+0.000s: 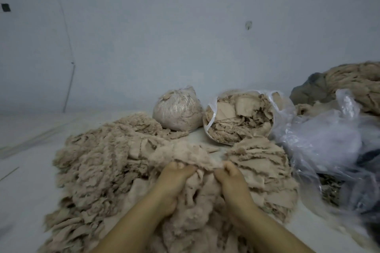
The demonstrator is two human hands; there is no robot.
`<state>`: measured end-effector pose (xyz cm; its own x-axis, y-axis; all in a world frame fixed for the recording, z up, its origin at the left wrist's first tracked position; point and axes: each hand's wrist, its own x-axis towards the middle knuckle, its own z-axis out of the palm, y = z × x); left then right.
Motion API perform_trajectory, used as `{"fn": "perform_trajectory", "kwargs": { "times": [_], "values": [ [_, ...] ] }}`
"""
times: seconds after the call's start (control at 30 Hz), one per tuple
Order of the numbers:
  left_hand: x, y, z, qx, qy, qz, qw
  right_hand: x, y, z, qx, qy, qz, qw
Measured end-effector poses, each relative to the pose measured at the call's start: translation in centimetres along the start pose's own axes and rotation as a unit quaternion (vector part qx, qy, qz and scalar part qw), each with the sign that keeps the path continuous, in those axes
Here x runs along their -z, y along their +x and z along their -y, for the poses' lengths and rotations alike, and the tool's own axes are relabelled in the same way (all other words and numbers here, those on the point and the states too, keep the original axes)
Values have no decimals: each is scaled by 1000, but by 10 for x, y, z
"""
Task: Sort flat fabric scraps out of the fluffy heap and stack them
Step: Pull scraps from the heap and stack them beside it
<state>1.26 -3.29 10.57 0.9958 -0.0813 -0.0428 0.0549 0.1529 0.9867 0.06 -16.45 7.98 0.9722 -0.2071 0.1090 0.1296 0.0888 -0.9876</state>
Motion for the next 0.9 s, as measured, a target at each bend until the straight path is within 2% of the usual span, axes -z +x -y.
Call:
{"fn": "perform_trajectory", "kwargs": {
  "times": [0.1,0.2,0.3,0.37,0.4,0.43,0.47,0.5,0.53,0.6,0.67,0.73,0.77,0.8,0.9],
  "values": [
    [19,2,-13,-13,-33,-26,999,10,10,14,-26,86,-45,995],
    [43,11,-33,-49,-64,-79,994,21,29,39,-49,124,-90,987],
    [57,16,-29,-105,10,-114,988,20,37,28,-36,-36,-73,996],
    [64,16,-12,-96,102,-115,983,18,25,2,10,-138,-50,989],
    [67,14,-2,-88,209,-132,965,19,14,-13,52,-176,-18,983],
    [70,13,10,-82,341,-168,921,22,1,-27,93,-227,32,969],
    [71,12,21,-114,450,-205,862,27,-12,-38,120,-286,103,945],
    [68,7,29,-195,511,-213,810,32,-23,-47,132,-338,171,916],
    [64,5,34,-280,530,-169,782,39,-30,-53,133,-384,221,887],
    [53,1,42,-376,570,5,730,51,-37,-55,123,-429,264,855],
    [50,5,53,-350,632,139,677,62,-38,-50,123,-409,258,867],
    [61,14,66,-261,715,164,628,78,-37,-46,126,-396,236,878],
    [68,18,71,-223,746,153,608,87,-38,-47,117,-396,227,882],
    [73,20,74,-196,759,140,604,96,-41,-48,105,-395,218,886],
    [75,24,75,-142,749,132,634,122,-52,-46,57,-378,191,904]
  ]
}}
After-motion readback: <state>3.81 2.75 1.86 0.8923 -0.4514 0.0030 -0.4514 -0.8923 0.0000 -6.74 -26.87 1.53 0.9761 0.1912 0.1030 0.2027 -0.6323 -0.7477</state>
